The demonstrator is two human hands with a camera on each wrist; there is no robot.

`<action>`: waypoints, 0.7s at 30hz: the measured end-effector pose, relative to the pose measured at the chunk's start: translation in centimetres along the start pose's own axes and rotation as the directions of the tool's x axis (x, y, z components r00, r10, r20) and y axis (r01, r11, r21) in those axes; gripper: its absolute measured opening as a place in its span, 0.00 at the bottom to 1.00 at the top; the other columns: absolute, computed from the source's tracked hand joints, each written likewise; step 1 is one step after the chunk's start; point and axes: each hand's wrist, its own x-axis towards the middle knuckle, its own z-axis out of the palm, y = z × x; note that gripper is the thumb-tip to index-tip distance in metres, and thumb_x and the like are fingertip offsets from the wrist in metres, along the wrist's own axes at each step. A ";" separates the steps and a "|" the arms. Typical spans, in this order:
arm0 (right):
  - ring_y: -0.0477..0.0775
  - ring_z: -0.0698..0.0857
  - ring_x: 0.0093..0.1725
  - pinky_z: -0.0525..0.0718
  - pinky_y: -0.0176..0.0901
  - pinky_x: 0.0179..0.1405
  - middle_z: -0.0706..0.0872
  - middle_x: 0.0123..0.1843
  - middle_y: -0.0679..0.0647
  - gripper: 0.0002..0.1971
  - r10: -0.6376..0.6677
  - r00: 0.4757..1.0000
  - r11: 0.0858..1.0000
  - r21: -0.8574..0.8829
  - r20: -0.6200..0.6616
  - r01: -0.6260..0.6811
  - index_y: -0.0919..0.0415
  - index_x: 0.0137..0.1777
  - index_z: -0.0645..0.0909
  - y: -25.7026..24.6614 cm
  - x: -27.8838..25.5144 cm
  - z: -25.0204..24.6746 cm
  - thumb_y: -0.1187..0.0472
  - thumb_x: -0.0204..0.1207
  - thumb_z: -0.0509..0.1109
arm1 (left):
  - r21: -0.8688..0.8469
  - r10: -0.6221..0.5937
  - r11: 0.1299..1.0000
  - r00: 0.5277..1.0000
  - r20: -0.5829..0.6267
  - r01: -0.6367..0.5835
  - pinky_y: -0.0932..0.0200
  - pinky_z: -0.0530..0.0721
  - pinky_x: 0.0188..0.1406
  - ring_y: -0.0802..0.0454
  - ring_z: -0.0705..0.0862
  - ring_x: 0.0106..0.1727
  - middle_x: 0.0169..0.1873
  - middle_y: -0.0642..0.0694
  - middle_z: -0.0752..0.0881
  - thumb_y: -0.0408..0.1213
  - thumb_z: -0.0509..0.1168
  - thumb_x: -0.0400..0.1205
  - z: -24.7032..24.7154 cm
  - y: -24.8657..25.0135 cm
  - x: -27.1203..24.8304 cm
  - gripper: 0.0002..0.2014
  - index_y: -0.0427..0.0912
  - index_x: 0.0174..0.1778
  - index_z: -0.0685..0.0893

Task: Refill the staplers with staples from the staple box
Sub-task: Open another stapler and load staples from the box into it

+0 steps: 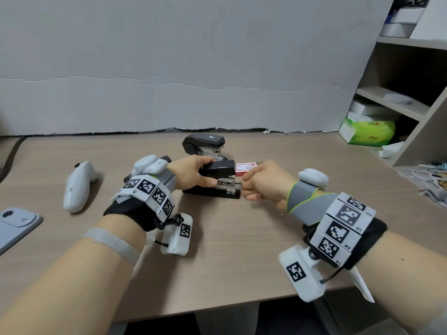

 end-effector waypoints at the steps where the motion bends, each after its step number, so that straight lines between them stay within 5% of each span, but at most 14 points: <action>1: 0.55 0.67 0.32 0.72 0.38 0.24 0.70 0.34 0.56 0.11 0.001 1.000 1.000 0.003 -0.008 -0.001 0.63 0.50 0.75 -0.1 0.1 0.1 0.78 0.78 0.57 | 0.003 0.004 1.000 1.000 -0.001 -0.004 0.62 0.73 0.42 0.61 0.80 0.42 0.40 0.62 0.82 0.43 0.72 0.79 0.0 0.0 -0.1 0.12 0.56 0.55 0.77; 5: 0.56 0.87 0.40 0.87 0.37 0.31 0.87 0.48 0.63 0.15 0.001 0.999 0.999 -0.047 -0.037 -0.002 0.63 0.62 0.80 -0.2 0.3 0.7 0.75 0.77 0.66 | -0.006 0.032 0.999 0.999 0.007 -0.032 0.70 0.72 0.37 0.67 0.79 0.40 0.40 0.63 0.81 0.40 0.72 0.80 0.0 0.1 -0.1 0.12 0.55 0.55 0.76; 9: 0.59 0.85 0.41 0.81 0.42 0.35 0.86 0.47 0.65 0.24 -0.029 0.998 0.998 -0.055 -0.056 0.026 0.56 0.65 0.76 -0.4 0.0 0.6 0.77 0.73 0.70 | -0.009 0.046 0.999 0.999 0.006 -0.046 0.72 0.71 0.36 0.68 0.78 0.39 0.39 0.63 0.81 0.40 0.71 0.80 0.1 0.0 -0.1 0.12 0.56 0.55 0.76; 15: 0.60 0.86 0.41 0.85 0.46 0.41 0.86 0.47 0.64 0.30 -0.063 0.997 0.996 -0.074 -0.052 0.059 0.58 0.73 0.75 -0.2 0.1 0.8 0.79 0.72 0.70 | -0.030 0.064 0.998 0.998 0.016 -0.064 0.70 0.72 0.37 0.65 0.79 0.38 0.38 0.60 0.82 0.39 0.72 0.80 0.2 -0.2 0.1 0.11 0.56 0.50 0.78; 21: 0.59 0.87 0.40 0.84 0.44 0.36 0.86 0.48 0.63 0.32 -0.069 0.996 0.996 -0.054 -0.048 0.066 0.57 0.76 0.73 0.2 0.5 0.6 0.78 0.72 0.71 | -0.035 0.061 0.998 0.998 0.006 -0.061 0.71 0.71 0.35 0.66 0.79 0.36 0.36 0.60 0.82 0.39 0.72 0.80 0.1 -0.2 0.0 0.09 0.57 0.48 0.79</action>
